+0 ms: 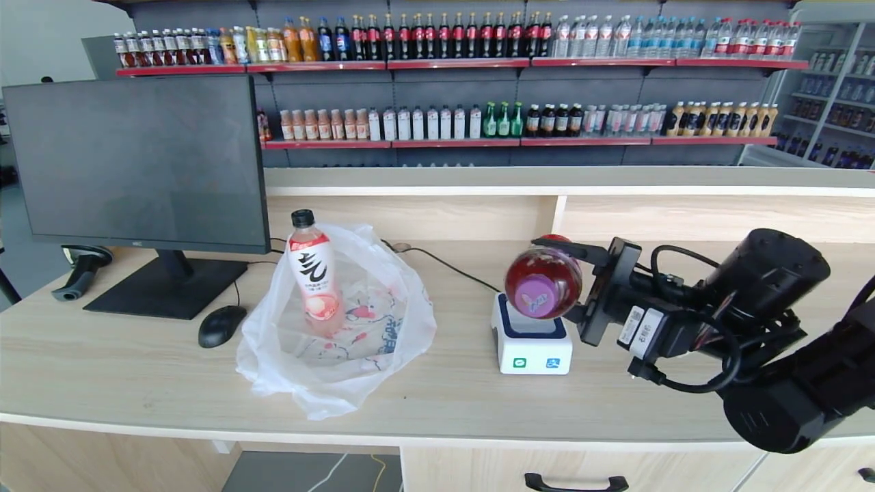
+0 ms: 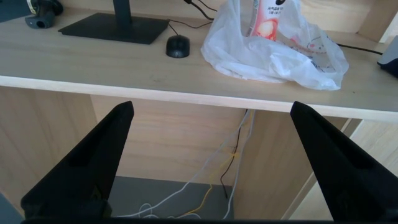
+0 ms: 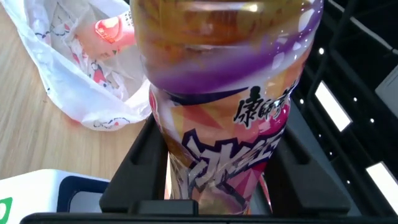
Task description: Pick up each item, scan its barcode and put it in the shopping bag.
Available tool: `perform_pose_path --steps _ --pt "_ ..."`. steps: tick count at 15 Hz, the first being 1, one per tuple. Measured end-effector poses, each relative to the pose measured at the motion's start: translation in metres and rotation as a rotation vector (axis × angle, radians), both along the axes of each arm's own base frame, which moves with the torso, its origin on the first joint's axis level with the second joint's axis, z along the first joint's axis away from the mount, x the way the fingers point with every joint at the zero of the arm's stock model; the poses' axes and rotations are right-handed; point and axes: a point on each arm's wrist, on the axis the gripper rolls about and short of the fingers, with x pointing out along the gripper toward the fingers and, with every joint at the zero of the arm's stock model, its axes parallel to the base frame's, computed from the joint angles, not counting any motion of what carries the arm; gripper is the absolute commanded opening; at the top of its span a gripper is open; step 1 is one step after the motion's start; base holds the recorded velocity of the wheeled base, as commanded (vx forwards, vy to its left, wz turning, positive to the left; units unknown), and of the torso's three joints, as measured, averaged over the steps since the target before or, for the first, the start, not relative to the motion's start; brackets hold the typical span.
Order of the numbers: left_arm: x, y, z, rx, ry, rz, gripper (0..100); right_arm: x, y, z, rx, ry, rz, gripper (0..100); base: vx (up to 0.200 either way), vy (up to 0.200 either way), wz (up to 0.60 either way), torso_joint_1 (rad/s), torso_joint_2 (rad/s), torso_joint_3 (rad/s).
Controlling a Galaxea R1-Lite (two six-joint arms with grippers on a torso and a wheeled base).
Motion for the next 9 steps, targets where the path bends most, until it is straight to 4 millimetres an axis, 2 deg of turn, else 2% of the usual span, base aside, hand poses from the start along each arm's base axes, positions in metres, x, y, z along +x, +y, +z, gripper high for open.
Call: perform_pose_path --steps 3,7,9 --pt "0.0 0.0 0.0 0.0 0.0 0.0 100 -0.011 -0.005 0.023 0.063 -0.009 -0.036 0 0.0 0.0 0.0 0.0 0.0 0.0" --pt "0.0 0.0 0.0 0.0 0.0 0.0 100 -0.028 -0.011 0.055 0.239 0.065 -0.125 0 0.0 0.0 0.0 0.0 0.0 0.0" --pt "0.0 0.0 0.0 -0.001 0.0 0.001 100 -0.046 -0.006 0.059 0.393 0.22 -0.177 0 0.0 0.0 0.0 0.0 0.0 0.0"
